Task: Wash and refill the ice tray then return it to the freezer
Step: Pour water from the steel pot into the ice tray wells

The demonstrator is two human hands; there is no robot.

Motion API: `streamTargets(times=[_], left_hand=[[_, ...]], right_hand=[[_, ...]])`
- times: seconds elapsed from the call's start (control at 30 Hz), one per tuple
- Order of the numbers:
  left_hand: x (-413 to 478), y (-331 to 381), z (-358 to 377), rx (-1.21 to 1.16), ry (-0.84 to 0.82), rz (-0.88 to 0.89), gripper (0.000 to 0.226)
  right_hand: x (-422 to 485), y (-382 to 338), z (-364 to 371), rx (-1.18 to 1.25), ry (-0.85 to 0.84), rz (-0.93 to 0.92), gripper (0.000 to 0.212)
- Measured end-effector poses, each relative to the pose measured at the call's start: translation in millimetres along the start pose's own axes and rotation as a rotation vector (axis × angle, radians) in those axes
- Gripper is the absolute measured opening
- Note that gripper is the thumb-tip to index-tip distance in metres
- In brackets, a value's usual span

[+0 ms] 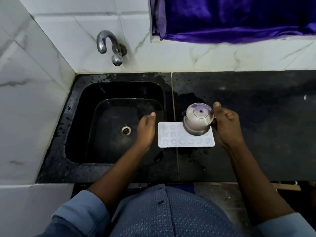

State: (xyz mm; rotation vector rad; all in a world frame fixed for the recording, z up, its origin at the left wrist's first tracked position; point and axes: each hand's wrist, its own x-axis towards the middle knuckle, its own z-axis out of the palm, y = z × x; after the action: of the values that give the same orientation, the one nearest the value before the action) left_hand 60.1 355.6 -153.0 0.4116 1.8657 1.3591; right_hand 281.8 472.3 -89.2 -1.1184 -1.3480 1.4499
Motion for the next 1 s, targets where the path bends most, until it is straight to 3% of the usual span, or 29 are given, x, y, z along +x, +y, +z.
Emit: streamTargets(times=[0.13,0.2,0.53,1.0], left_hand=[[24.6,-32.9,1.7,0.086,-0.084,-0.391,0.049],[28.9,-40.8,5.7,0.029,-0.132,-0.455,0.044],[31.1,-41.4,12.8,-0.082,-0.220,-0.522,0.030],[15.1,-38.6,-23.1,-0.366,-0.286,-0.424,0.053]], right_hand=[[-0.1,0.8,-12.8,0.071,0.024,0.021,0.058],[0.4,0.2,-19.5,0.108,0.045,0.017,0.053],[-1.9,-4.0,-33.3,0.136,0.095,0.014,0.054],[7.6,-8.0,-5.0,0.239,0.028,0.061,0.052]])
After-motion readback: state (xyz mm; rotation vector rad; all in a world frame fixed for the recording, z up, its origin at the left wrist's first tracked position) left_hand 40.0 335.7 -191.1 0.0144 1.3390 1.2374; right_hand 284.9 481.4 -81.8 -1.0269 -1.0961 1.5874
